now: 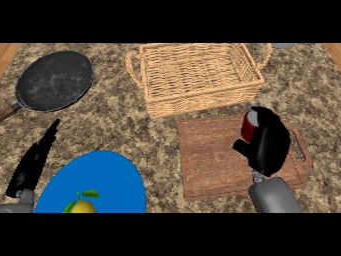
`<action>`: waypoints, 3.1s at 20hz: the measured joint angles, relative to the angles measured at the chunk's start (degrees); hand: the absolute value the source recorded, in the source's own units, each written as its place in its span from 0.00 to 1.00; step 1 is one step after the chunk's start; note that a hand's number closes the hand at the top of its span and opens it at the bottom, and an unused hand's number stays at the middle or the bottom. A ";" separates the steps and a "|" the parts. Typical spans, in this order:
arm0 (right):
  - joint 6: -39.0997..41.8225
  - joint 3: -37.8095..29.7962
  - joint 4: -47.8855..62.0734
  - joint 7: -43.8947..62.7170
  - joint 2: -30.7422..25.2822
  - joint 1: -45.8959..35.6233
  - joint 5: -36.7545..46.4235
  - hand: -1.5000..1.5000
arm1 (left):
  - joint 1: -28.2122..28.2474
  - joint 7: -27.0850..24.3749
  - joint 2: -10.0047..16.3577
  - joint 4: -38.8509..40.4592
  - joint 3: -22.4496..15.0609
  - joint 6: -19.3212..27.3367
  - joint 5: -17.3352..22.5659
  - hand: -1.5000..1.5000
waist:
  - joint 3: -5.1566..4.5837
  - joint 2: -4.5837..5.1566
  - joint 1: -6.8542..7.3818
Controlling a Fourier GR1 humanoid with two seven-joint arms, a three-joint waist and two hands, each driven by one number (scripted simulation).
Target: Pick the can from the cutting board and place it in the basket
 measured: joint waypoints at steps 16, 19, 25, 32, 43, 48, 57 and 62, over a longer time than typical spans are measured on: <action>6.22 0.02 7.21 -8.39 -1.96 -5.63 -2.88 1.00 | -0.15 2.25 -1.21 -2.29 -0.50 -0.58 -0.90 0.50 | -0.52 -0.47 0.61; 14.06 -0.36 6.34 -14.80 -4.48 -5.33 -10.76 1.00 | 0.00 2.00 -1.56 -2.32 -0.72 -0.24 -1.14 0.50 | -0.71 -0.67 0.69; 27.72 -4.98 1.06 -26.96 -13.78 -5.85 -24.26 1.00 | 0.55 2.46 -1.55 -2.46 -0.13 -0.08 -1.18 0.50 | 0.20 0.21 -0.15; 37.28 -10.48 -16.57 -29.22 -20.77 -5.34 -32.09 1.00 | 0.14 1.94 -0.76 -1.43 1.29 -0.87 -0.84 0.50 | 0.59 0.58 -0.76; 57.14 -19.73 -38.22 -20.97 -26.54 -12.73 -46.77 1.00 | 0.28 1.37 -1.24 -1.25 1.48 -1.42 -1.27 0.50 | 0.66 0.73 -0.42; 64.24 -21.12 -41.68 -13.88 -25.08 -18.82 -54.18 1.00 | -1.57 1.54 -1.44 0.32 1.73 -1.42 -1.80 0.50 | 0.66 0.80 -0.27; 68.31 -18.06 -34.43 -3.17 -21.54 -33.81 -58.59 1.00 | -1.49 1.18 -2.49 0.19 1.41 -1.26 -2.79 0.50 | 0.66 0.92 0.35; 66.15 -14.42 -28.04 -2.29 -17.68 -38.42 -56.90 1.00 | -1.72 1.25 -2.48 0.07 1.74 -1.88 -2.67 0.50 | 0.67 0.99 0.45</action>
